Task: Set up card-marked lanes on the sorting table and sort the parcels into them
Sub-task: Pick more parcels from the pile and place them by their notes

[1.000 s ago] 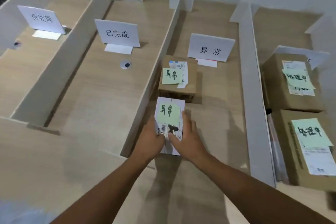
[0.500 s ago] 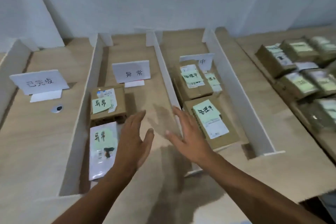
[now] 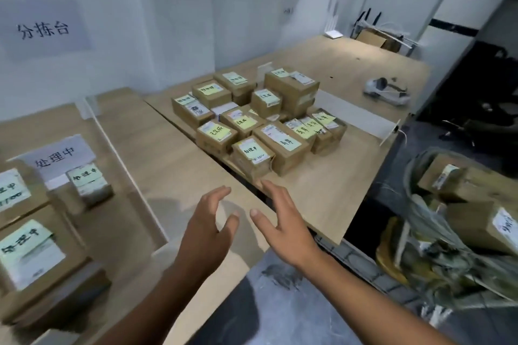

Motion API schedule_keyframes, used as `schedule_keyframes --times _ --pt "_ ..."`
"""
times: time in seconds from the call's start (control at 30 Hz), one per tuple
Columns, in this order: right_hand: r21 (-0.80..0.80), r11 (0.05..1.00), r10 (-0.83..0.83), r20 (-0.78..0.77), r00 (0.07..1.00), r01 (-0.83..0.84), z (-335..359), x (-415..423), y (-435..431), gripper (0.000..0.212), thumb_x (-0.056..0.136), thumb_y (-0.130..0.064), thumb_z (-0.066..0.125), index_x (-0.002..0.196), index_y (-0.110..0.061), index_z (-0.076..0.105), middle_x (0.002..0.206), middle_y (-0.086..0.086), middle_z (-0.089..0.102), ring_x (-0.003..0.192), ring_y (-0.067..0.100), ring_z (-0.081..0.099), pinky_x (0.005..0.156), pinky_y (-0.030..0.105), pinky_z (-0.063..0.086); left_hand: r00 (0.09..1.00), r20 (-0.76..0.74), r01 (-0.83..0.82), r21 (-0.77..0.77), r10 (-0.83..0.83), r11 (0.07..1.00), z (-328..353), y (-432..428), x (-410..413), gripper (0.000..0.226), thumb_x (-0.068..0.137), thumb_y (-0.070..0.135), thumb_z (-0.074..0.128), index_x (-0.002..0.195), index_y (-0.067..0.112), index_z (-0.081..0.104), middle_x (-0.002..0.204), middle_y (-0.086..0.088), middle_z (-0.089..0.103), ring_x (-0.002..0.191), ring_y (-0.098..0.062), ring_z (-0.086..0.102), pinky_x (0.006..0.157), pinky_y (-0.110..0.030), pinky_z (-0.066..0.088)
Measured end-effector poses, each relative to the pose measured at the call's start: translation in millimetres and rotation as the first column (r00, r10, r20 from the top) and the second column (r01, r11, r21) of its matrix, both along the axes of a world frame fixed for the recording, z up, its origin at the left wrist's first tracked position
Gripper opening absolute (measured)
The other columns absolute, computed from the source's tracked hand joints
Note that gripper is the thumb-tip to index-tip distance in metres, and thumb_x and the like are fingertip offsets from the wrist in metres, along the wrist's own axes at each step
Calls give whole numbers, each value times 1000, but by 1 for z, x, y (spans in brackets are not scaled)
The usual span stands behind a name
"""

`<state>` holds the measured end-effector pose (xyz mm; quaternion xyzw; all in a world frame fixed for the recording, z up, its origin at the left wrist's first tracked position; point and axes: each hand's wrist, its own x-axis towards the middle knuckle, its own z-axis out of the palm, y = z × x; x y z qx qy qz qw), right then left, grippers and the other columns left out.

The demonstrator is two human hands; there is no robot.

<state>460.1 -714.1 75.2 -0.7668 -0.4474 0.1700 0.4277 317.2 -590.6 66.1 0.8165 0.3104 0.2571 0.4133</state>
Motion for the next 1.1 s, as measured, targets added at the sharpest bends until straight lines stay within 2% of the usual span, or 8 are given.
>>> schedule_keyframes --times 0.1,0.27,0.57,0.67,0.73,0.83,0.97,1.1 --pt "-18 1000 -22 -48 999 22 -11 51 -6 65 101 -50 55 158 -36 28 146 -21 38 136 -18 30 106 3 25 1000 -20 2 -9 -2 1000 -9 -3 49 44 98 27 62 140 32 50 137 23 46 122 8 41 100 -12 29" --pt "-45 999 -35 -204 978 26 -46 117 31 70 89 -65 50 152 -39 35 143 -18 43 135 -6 40 114 26 38 990 -99 -106 -89 97 990 -46 27 119 43 99 39 60 140 35 49 135 20 46 116 1 44 100 -27 38" --pt "-230 972 -13 -204 979 -35 -136 254 163 59 100 -47 54 155 -34 33 155 -6 38 137 12 45 110 36 45 906 -229 -414 -310 356 856 -142 134 268 56 96 51 61 142 23 47 148 1 51 112 -3 46 83 -18 40" --pt "-261 962 36 -172 984 -81 -150 282 184 58 102 -46 51 155 -33 31 149 -7 40 133 9 45 103 25 47 881 -228 -473 -442 414 762 -161 153 311 56 95 48 66 139 21 45 136 7 56 90 6 55 60 -7 45" --pt "-259 960 57 -176 983 -102 -150 290 186 57 103 -45 51 156 -31 32 150 -9 41 136 4 41 101 13 39 868 -227 -490 -541 442 684 -170 159 331 53 93 47 69 135 25 43 136 5 61 97 -3 65 73 -18 56" --pt "-258 956 93 -192 977 -142 -143 300 183 55 103 -43 50 155 -30 36 150 -11 42 139 4 37 109 22 41 840 -254 -526 -597 480 606 -182 161 350 61 91 44 73 138 28 39 136 3 63 110 -16 67 87 -35 59" --pt "-243 944 169 -227 959 -224 -136 321 188 50 103 -35 54 151 -26 42 144 -7 47 138 8 42 112 32 44 793 -241 -569 -622 560 538 -187 160 360 56 92 32 74 136 32 39 132 5 63 107 -12 68 84 -32 60" --pt "-219 940 225 -186 957 -263 -129 337 202 48 101 -28 59 147 -24 47 134 -8 50 125 -3 43 98 1 30 748 -264 -623 -598 609 505 -181 159 357 55 93 26 73 139 25 43 113 12 65 82 10 68 80 -28 59"
